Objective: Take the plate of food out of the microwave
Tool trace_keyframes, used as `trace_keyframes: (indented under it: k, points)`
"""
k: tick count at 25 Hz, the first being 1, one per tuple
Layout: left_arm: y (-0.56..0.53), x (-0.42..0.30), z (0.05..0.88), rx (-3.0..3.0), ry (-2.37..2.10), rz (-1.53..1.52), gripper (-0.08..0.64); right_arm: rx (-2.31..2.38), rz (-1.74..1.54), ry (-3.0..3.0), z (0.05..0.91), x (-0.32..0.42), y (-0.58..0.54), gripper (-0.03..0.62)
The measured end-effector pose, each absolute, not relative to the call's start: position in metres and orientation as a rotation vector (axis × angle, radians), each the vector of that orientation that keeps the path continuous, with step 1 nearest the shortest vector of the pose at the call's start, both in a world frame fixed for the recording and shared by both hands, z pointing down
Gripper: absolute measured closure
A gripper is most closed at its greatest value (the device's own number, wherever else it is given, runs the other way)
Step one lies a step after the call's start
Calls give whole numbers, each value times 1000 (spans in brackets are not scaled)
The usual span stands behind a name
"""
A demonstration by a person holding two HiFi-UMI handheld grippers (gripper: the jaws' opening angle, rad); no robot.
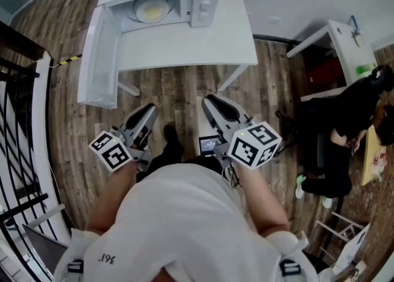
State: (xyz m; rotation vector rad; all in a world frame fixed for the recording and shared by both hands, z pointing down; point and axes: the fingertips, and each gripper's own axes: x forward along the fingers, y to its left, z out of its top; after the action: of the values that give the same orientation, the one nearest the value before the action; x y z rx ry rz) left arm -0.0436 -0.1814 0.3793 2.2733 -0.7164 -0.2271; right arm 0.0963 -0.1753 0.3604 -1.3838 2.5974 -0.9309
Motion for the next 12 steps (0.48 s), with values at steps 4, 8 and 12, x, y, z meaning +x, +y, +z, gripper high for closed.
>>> trace_keyframes:
  k: [4,8,12]
  points:
    - [-224,-58,382,2298,-713,-189,505,-1423,-932,2567,361,79,-217,534]
    - [-252,-64,385,2303,-681,-174,505,-1459,-928,2552,361,69,-242,534]
    - [-271,-64,385,2300,-676,-167,505,-1472,-934,2555,362,66,-262,534]
